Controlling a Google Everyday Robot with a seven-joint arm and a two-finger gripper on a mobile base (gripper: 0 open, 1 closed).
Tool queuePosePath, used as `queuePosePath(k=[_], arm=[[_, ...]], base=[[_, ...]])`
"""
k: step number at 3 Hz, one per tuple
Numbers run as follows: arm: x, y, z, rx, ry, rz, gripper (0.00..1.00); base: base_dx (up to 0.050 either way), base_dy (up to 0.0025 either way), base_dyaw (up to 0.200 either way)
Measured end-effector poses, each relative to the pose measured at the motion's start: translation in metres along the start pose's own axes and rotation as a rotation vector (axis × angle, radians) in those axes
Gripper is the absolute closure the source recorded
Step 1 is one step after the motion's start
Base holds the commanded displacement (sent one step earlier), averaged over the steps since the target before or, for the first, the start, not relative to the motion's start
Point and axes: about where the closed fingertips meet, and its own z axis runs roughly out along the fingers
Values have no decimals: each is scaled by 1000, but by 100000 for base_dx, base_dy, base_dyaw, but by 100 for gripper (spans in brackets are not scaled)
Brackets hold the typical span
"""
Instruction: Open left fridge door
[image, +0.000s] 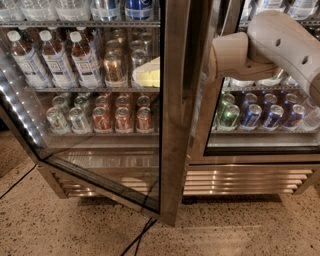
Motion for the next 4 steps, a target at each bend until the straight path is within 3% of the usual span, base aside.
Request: queuePosePath(k=[1, 3, 4], arm=[[6, 7, 36, -39, 30, 17, 100], [4, 6, 41, -59, 46, 22, 100], [-7, 24, 41, -25, 117, 18, 100]], base=[[0, 0, 0], [0, 0, 0], [0, 0, 0]])
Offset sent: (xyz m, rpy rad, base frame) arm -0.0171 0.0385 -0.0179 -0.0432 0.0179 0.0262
